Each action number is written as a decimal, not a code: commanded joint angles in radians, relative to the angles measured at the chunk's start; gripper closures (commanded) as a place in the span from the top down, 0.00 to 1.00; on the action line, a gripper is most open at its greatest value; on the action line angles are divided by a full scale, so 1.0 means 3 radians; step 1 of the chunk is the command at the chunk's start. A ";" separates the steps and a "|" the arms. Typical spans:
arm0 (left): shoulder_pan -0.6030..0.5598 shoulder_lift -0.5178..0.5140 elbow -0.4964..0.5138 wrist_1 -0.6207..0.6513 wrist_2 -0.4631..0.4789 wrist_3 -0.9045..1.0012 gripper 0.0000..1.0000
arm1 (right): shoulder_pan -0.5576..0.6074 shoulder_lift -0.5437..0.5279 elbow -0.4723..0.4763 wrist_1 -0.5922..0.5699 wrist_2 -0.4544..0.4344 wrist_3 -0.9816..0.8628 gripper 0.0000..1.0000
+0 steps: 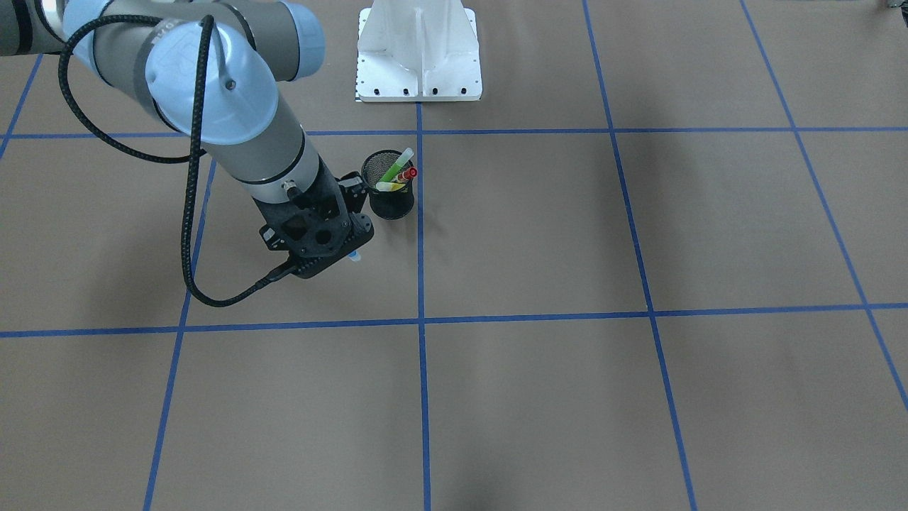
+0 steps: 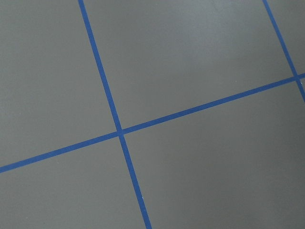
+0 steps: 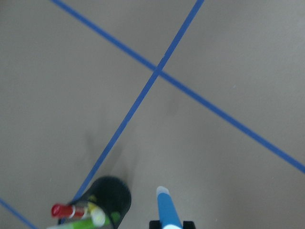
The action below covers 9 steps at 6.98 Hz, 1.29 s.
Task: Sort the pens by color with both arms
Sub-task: 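Lay the blue highlighter on the table farther from the robot, release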
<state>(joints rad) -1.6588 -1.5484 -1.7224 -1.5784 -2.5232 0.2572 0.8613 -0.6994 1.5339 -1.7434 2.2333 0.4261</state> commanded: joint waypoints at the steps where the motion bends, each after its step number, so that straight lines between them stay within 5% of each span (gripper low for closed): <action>1: 0.0002 0.0002 -0.0001 0.0000 0.0004 0.0002 1.00 | 0.0038 0.0020 -0.0189 0.0508 -0.0568 0.0210 0.19; 5: 0.0002 0.0002 0.0004 0.0000 -0.0001 0.0002 1.00 | -0.0236 -0.0147 -0.0250 0.1151 -0.1434 0.0778 0.20; 9: 0.0002 0.0002 0.0004 0.0000 -0.0001 0.0002 1.00 | -0.0498 -0.0394 -0.0250 0.1577 -0.1676 0.1013 0.24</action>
<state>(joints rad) -1.6582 -1.5490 -1.7212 -1.5785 -2.5234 0.2577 0.7294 -0.8091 1.4590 -1.2831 1.7448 0.7231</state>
